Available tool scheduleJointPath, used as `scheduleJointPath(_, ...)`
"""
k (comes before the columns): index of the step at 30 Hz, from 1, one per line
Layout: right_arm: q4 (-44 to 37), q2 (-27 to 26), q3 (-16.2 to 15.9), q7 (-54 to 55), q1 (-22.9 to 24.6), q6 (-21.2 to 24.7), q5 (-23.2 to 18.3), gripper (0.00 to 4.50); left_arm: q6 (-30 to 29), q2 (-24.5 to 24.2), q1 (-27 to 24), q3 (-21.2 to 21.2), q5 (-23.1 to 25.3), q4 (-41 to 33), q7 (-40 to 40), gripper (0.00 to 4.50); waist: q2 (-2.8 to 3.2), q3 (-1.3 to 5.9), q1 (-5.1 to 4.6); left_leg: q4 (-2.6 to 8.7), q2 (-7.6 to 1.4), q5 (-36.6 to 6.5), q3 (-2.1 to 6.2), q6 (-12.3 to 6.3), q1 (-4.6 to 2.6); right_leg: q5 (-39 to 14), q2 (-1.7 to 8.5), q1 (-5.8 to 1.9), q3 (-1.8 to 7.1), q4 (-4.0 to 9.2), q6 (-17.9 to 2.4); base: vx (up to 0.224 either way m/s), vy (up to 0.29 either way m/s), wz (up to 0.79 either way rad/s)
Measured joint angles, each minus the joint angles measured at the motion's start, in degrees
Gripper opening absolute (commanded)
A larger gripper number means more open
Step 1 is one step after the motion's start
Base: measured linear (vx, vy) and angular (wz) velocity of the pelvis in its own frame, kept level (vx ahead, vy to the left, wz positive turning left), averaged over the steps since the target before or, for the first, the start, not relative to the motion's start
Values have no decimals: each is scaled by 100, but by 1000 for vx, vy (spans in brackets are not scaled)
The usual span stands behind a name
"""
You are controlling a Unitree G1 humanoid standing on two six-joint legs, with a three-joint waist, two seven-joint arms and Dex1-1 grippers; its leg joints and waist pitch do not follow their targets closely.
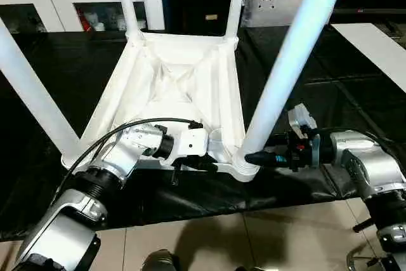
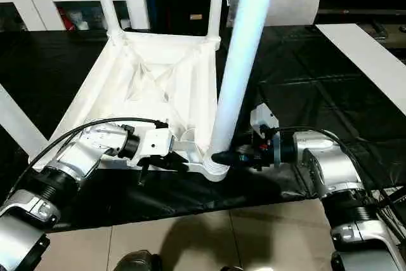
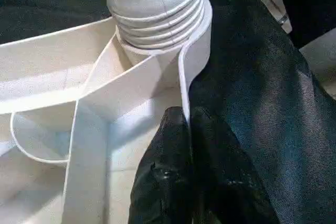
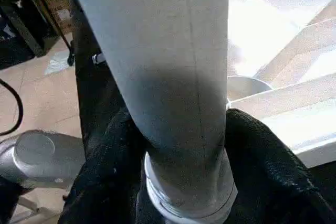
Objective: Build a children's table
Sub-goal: Rotate leg to tighten
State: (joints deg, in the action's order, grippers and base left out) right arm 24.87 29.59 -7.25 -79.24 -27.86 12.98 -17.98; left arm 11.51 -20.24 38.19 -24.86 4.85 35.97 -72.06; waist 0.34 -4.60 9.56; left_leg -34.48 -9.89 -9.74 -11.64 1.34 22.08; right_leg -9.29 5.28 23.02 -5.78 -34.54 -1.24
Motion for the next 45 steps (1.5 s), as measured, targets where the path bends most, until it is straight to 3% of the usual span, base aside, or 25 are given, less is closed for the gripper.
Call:
scheduleJointPath(8, 4, -203, 11, 336, 5, -13, 94, 194, -459, 33, -39, 85, 2, -125, 134, 0, -13, 11, -52, 0, 0, 2, 1, 3, -12, -9, 0, -2, 0, -9, 16, 0, 0, 0)
scheduleJointPath(11, 93, -571, 138, 1354, -62, -98, 361, 193, -1111, 201, -52, 335, 65, -100, 699, 0, -15, 16, -182, -4, 0, 6, 2, 11, -33, -18, 0, -7, 2, -19, 30, 0, 0, 0)
scheduleJointPath(14, 275, -1021, 327, 2633, -316, 288, 558, 191, -1808, 543, 33, 581, 166, 15, 1477, 0, -20, 12, -417, -10, 1, 8, 7, 13, -47, -20, 0, -10, -7, -7, 33, -52, 5, -8)
scheduleJointPath(18, 531, -1553, 557, 4046, -638, 651, 738, 191, -2484, 1113, 219, 841, 156, 277, 2436, 0, -15, 10, -620, -6, -12, 7, 73, 14, -28, -20, 11, -33, -120, 118, 33, 0, 0, 0)
scheduleJointPath(22, 900, -1943, 701, 5107, -969, 628, 902, 191, -2875, 1502, 341, 1025, 161, 387, 3302, 0, -15, 10, -744, -10, -8, 7, 85, 13, -6, -13, 11, -19, -130, 155, 22, 0, 0, 0)
scheduleJointPath(23, 938, -1947, 685, 5149, -984, 537, 946, 247, -2894, 1542, 346, 1035, 169, 386, 3376, 0, -16, 10, -741, -9, -5, 7, 83, 13, -7, -7, 12, -18, -125, 155, 12, 0, 0, 0)
scheduleJointPath(24, 961, -1944, 667, 5149, -984, 449, 996, 261, -2902, 1560, 352, 1039, 182, 384, 3408, 0, -16, 10, -734, -10, -5, 7, 80, 13, -7, 4, 12, -18, -122, 153, -4, 0, 0, 0)
scheduleJointPath(27, 1081, -1946, 626, 5197, -983, 310, 1149, 262, -2930, 1636, 352, 983, 223, 288, 3350, 0, -16, 10, -618, -9, -5, 8, 66, 12, 4, 89, 14, -2, -110, 151, -22, 0, 0, 0)
scheduleJointPath(32, 1068, -1832, 656, 5000, -855, -35, 1142, 319, -2852, 1526, 316, 805, 240, 106, 3212, 0, -16, 11, -434, 29, -14, 7, 55, 15, 3, 144, 8, 23, -110, 138, -38, 0, 0, 0)
scheduleJointPath(37, 1072, -1443, 695, 4246, -611, -357, 938, 353, -2613, 1288, 142, 673, 239, -134, 2872, 0, -12, 13, -357, 38, -18, 7, 49, 14, 5, 133, 4, 27, -111, 139, -30, 0, 0, 0)
scheduleJointPath(40, 760, -1075, 590, 3238, -284, -625, 824, 382, -2352, 1093, 68, 653, 219, -139, 2565, 0, -12, 13, -321, 33, -17, 6, 46, 15, -3, 137, 6, 19, -109, 140, -33, 0, 0, 0)
scheduleJointPath(45, 656, -637, 565, 2364, -168, -697, 628, 419, -1951, 719, -1, 587, 145, -135, 1970, 0, -11, 13, -315, 20, -18, 7, 47, 16, -15, 129, 6, 9, -109, 140, -10, 0, 0, 0)
